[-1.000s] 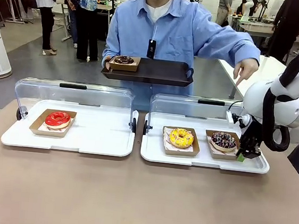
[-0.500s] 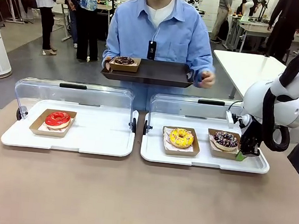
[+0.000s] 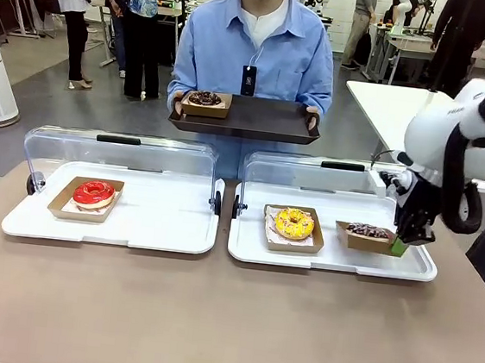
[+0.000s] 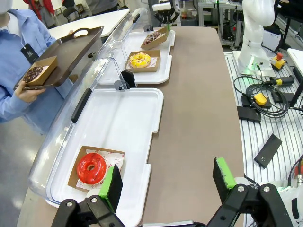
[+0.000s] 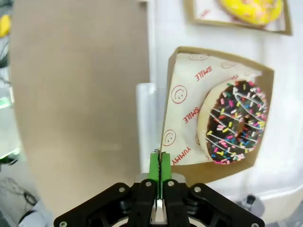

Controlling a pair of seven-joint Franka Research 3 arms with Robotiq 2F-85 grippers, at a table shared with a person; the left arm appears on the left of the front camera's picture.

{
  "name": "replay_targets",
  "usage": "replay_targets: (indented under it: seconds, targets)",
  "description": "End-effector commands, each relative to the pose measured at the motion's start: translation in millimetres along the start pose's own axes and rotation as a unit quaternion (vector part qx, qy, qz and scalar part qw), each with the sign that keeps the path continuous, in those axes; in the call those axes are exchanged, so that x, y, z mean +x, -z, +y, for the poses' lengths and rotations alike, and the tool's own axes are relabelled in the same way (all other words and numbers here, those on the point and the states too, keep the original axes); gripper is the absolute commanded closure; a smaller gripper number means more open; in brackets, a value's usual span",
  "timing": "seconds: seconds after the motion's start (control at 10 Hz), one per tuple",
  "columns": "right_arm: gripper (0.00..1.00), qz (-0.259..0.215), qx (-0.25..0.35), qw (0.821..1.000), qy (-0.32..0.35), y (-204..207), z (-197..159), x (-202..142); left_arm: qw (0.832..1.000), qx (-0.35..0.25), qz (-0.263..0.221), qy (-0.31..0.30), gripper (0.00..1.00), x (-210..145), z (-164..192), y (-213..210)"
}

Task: Provide the desired donut to the person.
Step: Pick up and lift the Paper togo box containing the Donut pointed at by the person.

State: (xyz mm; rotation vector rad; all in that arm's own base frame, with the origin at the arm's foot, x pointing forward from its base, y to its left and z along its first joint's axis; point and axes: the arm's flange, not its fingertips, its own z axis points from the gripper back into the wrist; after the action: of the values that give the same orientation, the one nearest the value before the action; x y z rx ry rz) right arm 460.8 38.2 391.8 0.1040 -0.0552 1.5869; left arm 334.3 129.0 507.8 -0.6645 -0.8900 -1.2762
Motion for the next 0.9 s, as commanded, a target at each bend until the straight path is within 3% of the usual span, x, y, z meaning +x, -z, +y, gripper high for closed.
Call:
replay_targets:
  seconds: [0.0, 0.8]
  targets:
    - [1.00, 0.029, 0.016, 0.999, -0.005, -45, 21, 10, 1.000, 0.000, -0.009, 0.000, 0.00, 0, -1, -1]
    - [1.00, 0.058, -0.052, 0.997, 0.009, -235, 70, 65, 1.000, 0.000, -0.009, 0.000, 0.00, 0, -1, -1]
